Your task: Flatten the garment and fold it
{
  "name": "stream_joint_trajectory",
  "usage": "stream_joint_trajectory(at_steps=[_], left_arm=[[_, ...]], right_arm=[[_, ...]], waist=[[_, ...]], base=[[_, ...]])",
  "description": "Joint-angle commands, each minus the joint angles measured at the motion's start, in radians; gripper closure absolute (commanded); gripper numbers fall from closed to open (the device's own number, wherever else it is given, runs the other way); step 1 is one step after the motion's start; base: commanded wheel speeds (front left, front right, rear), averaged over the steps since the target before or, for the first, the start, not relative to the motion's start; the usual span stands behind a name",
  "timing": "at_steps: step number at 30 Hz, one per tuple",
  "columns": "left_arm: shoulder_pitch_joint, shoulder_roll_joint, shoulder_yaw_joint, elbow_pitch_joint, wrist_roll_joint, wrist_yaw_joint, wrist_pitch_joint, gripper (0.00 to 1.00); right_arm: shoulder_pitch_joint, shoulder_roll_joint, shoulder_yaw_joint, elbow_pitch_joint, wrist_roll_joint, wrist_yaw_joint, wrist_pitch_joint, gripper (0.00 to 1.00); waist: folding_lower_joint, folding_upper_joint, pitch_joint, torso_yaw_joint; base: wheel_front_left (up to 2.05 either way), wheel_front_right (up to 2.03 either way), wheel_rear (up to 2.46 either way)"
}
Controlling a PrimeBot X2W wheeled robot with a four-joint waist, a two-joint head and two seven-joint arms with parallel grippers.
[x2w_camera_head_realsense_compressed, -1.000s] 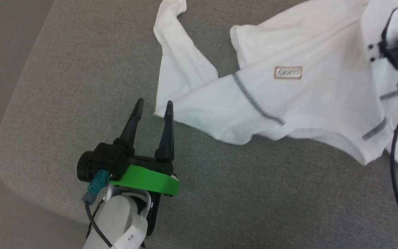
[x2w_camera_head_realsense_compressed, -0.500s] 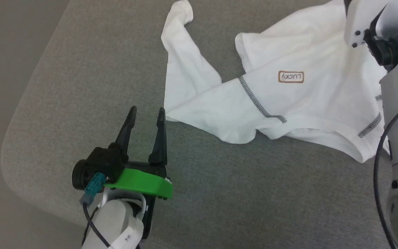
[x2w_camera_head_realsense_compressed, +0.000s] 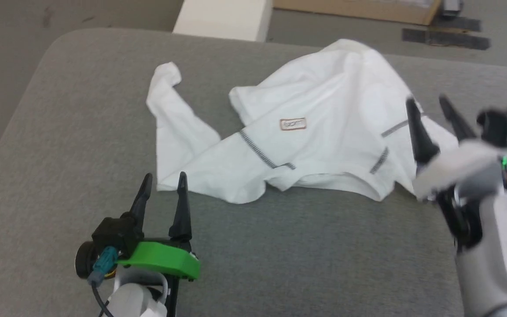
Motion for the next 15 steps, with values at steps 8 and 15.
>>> stream_joint_trajectory(at_steps=[8, 15], left_arm=[[0.036, -0.002, -0.01, 0.039, -0.04, 0.024, -0.003, 0.0], [0.005, -0.002, -0.055, 0.084, -0.38, 0.14, 0.223, 0.0]], right_arm=[[0.383, 0.049, -0.167, -0.217, 0.079, -0.002, 0.048, 0.0], [0.47, 0.05, -0.181, -0.294, 0.136, -0.002, 0.052, 0.0]], waist=[[0.0001, 0.0, -0.134, -0.159], [0.0001, 0.0, -0.115, -0.167]], base=[[0.0, 0.0, 0.0], [0.0, 0.0, 0.0]])
